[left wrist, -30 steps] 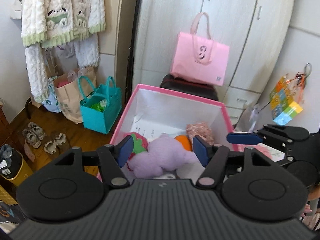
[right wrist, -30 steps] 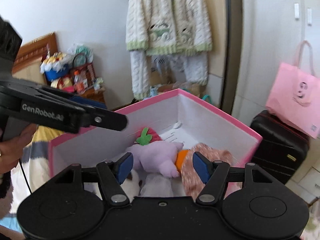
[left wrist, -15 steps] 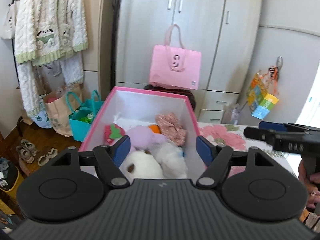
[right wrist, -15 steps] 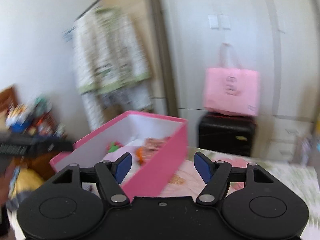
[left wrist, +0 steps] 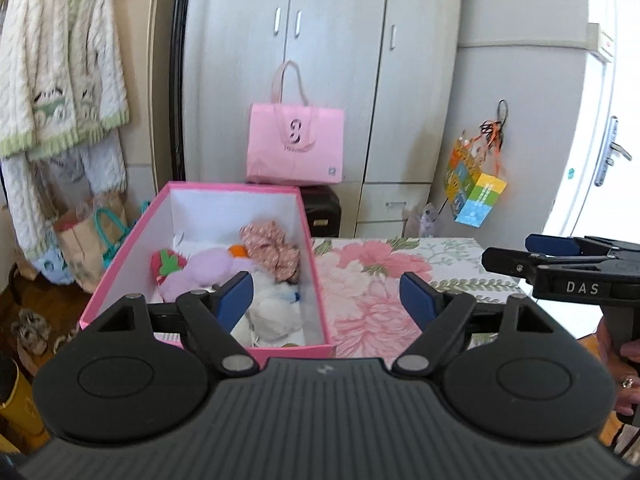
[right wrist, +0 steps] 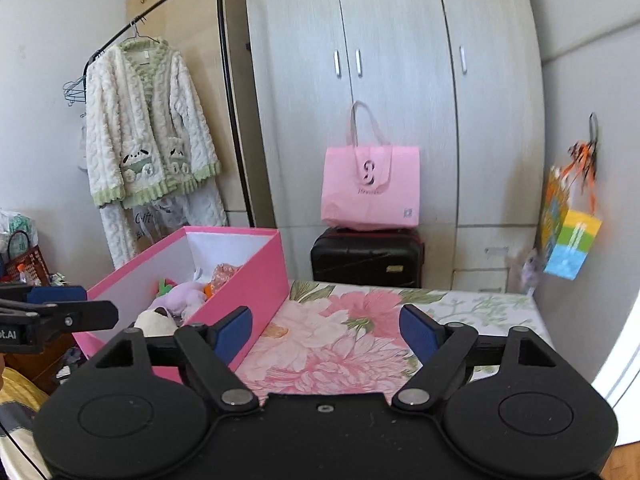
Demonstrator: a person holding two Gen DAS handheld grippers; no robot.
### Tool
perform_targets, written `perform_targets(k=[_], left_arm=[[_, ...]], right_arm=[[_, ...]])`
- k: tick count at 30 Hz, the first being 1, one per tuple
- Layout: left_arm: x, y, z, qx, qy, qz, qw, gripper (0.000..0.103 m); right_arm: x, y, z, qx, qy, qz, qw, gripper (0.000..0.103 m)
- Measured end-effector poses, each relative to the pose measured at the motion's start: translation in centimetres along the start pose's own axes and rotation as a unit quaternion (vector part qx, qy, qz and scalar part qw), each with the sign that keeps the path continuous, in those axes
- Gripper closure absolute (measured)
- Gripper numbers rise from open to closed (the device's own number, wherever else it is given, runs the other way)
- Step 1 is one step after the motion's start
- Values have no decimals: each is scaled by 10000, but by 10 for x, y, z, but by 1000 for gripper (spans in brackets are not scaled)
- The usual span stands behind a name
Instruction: Organize soft objects
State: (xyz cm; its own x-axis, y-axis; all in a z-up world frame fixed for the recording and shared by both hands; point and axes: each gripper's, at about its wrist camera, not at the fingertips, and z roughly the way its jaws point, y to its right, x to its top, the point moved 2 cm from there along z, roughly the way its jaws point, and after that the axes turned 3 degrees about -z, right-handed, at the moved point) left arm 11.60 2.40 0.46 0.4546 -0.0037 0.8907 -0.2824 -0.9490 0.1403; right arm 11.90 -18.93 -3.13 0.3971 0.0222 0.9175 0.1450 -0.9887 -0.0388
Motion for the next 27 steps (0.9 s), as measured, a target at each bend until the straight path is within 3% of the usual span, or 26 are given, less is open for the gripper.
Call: perform_targets(k=[6, 11, 16, 27], left_arm=[[-1, 16, -26, 66, 294, 106, 9995, 1], [-9, 19, -31, 297, 147, 73, 9994, 0], [-18, 20, -27, 616, -217, -30, 9979, 0], [-32, 25, -42, 585, -89, -30, 9982, 0]], right_arm=[[2, -3, -34, -222, 145, -25, 9996, 4], [-5, -7, -50, -541, -32, -17, 9985, 0], [-12, -9, -55, -1106, -630, 45, 9919, 0], [-29, -19, -86, -1209, -558, 241, 9908, 0]])
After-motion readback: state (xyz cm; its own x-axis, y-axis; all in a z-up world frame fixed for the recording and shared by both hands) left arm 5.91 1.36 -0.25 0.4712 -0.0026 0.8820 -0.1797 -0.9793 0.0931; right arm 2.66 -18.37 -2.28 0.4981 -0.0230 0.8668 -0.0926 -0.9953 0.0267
